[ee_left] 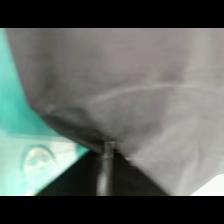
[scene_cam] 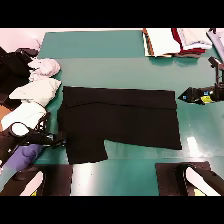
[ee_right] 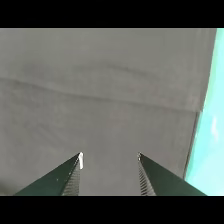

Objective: Fold the shirts.

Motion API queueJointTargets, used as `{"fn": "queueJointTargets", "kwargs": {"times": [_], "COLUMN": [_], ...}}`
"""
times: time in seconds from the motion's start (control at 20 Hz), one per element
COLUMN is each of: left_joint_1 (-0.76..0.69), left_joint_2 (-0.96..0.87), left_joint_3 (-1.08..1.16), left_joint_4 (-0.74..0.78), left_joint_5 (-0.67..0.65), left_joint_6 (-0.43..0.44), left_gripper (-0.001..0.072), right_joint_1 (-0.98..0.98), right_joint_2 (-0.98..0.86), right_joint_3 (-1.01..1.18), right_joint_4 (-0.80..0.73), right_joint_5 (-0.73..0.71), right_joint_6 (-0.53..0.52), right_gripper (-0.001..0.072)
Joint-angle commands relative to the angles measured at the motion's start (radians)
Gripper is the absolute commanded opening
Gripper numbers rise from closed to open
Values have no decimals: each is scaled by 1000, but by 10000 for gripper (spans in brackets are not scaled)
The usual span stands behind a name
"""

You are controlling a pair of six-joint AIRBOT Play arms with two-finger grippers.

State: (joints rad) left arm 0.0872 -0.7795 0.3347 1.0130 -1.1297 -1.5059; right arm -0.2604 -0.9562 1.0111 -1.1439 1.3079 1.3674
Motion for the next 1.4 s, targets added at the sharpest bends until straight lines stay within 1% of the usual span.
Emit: {"fn": "queueJointTargets", "kwargs": {"times": [0.0, 0.05, 0.15, 0.2, 0.25, 0.35, 0.4, 0.5, 0.6, 0.65, 0.7, 0.75, 0.9, 0.95, 1.0, 1.15, 1.25, 1.35], "left_joint_1": [0, 0, 0, 0, 0, 0, 0, 0, 0, 0, 0, 0, 0, 0, 0, 0, 0, 0], "left_joint_2": [3, 6, 12, 12, 12, 12, 12, 12, 12, 12, 12, 12, 12, 12, 31, 154, 218, 229], "left_joint_3": [38, 70, 132, 155, 170, 178, 178, 177, 177, 177, 177, 177, 193, 208, 219, 221, 221, 233], "left_joint_4": [-24, -19, -15, -15, -16, -21, -20, -19, -14, -13, -13, -11, 38, 52, 63, 116, 112, 105], "left_joint_5": [-50, -70, -100, -106, -108, -103, -98, -90, -78, -69, -62, -64, -109, -134, -164, -255, -318, -322], "left_joint_6": [50, 58, 69, 75, 76, 91, 94, 94, 93, 93, 93, 93, 88, 84, 83, 38, 23, 20], "left_gripper": [25, 24, 24, 24, 25, 25, 25, 25, 25, 25, 25, 25, 24, 24, 23, 23, 24, 24], "right_joint_1": [-48, -78, -151, -192, -243, -337, -358, -362, -325, -293, -260, -222, -120, -95, -72, -30, -22, -24], "right_joint_2": [12, 28, 68, 84, 91, 82, 69, 41, 11, -9, -27, -42, -47, -27, 2, 123, 202, 252], "right_joint_3": [-31, -73, -202, -270, -342, -460, -500, -554, -572, -572, -572, -571, -526, -500, -472, -403, -382, -362], "right_joint_4": [-17, -42, -152, -204, -228, -208, -204, -181, -138, -116, -93, -77, -83, -89, -99, -207, -269, -326], "right_joint_5": [77, 92, 130, 152, 172, 183, 174, 141, 104, 89, 74, 60, 74, 89, 97, 185, 237, 224], "right_joint_6": [0, 0, 0, 0, -2, -34, -34, -35, -34, -34, -34, -34, -34, -34, -33, -9, -2, 12], "right_gripper": [406, 406, 406, 421, 532, 533, 526, 502, 488, 443, 442, 390, 119, 44, 18, 18, 18, 17]}}
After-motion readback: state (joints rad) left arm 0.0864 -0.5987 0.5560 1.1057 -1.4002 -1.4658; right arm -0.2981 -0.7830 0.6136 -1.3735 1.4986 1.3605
